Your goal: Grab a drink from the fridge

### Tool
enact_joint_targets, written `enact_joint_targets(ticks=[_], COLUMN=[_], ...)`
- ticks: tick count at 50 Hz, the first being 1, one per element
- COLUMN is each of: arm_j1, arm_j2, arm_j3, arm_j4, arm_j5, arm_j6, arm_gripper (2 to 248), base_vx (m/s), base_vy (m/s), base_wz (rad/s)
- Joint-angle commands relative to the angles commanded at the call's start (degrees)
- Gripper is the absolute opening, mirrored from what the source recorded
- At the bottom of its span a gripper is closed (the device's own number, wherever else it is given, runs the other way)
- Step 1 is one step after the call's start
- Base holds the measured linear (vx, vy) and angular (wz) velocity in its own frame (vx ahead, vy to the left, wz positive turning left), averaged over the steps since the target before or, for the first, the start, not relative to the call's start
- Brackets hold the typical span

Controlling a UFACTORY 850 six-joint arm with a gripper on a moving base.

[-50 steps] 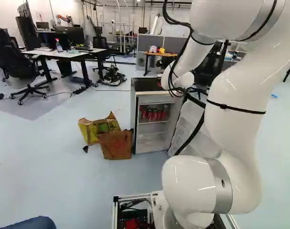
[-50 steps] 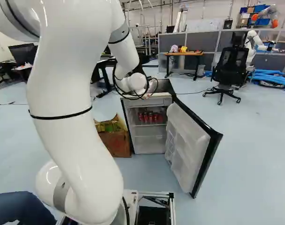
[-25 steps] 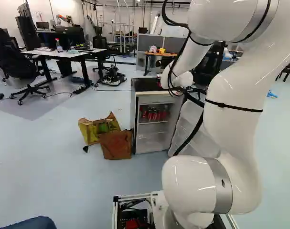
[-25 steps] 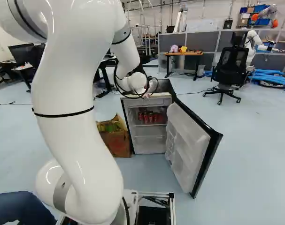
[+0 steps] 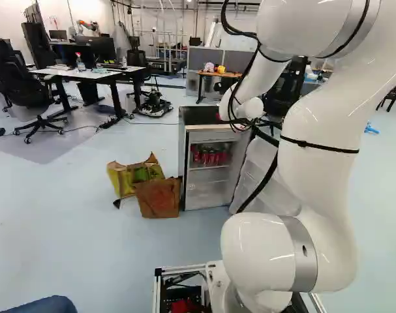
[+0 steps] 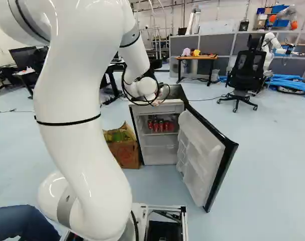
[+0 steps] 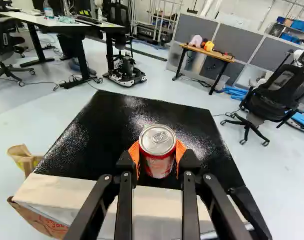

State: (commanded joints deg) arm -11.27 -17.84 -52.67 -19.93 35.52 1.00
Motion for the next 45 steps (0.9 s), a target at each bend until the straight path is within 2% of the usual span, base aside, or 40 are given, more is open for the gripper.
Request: enact_joint_targets(ticks=[20,45], arm_j1=[0.0,0.0], arm_j2=[0.0,0.0], arm_j3=[0.0,0.0], arm_j4=[0.0,0.0], arm_j5=[0.0,-0.7], arm_j6=[11.2,11.3], arm_gripper=[92,92], base_vx=[0.000,0.000], base_vy=[0.000,0.000], base_wz=[0.000,0.000])
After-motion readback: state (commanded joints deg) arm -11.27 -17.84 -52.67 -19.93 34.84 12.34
